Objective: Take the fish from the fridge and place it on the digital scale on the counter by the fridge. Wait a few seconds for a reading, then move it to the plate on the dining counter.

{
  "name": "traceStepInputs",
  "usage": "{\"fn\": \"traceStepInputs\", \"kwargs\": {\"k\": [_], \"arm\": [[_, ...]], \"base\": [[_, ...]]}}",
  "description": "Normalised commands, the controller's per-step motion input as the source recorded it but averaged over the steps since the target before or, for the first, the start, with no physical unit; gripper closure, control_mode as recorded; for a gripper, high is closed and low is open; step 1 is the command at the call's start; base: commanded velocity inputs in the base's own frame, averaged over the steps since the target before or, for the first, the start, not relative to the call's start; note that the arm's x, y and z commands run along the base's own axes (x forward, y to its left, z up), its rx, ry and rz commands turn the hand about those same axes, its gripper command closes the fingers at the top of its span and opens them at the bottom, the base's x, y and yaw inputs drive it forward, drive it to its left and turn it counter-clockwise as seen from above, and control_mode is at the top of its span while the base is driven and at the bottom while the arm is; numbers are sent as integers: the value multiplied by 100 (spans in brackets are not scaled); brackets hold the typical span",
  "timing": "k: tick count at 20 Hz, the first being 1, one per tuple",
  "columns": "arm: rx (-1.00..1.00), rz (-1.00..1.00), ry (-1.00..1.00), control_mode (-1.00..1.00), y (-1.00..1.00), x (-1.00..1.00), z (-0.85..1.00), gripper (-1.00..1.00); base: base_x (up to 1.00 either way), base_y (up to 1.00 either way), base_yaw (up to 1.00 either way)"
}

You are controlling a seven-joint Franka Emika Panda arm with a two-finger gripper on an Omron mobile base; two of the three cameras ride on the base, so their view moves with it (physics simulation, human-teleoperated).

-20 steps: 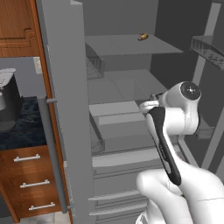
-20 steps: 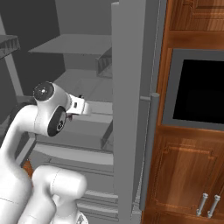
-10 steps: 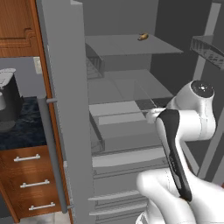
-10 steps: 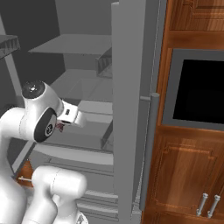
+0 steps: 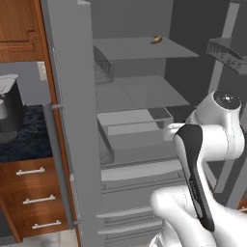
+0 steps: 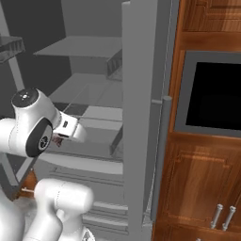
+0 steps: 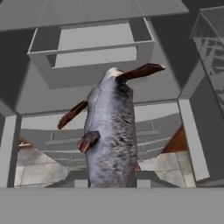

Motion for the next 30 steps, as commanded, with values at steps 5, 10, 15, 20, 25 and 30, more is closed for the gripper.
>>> {"fn": "traceStepInputs", "kwargs": {"k": [5,10,15,20,25,30], "arm": [[0,0,0,100,0,0,0,100],[0,0,0,100,0,0,0,100],[0,0,0,100,0,0,0,100],[0,0,0,100,0,0,0,100],[0,0,0,100,0,0,0,100],[0,0,0,100,0,0,0,100]], "base": [[-100,1,0],[-64,0,13],[-20,0,48],[-40,0,70],[-66,1,76],[-57,4,74]]}}
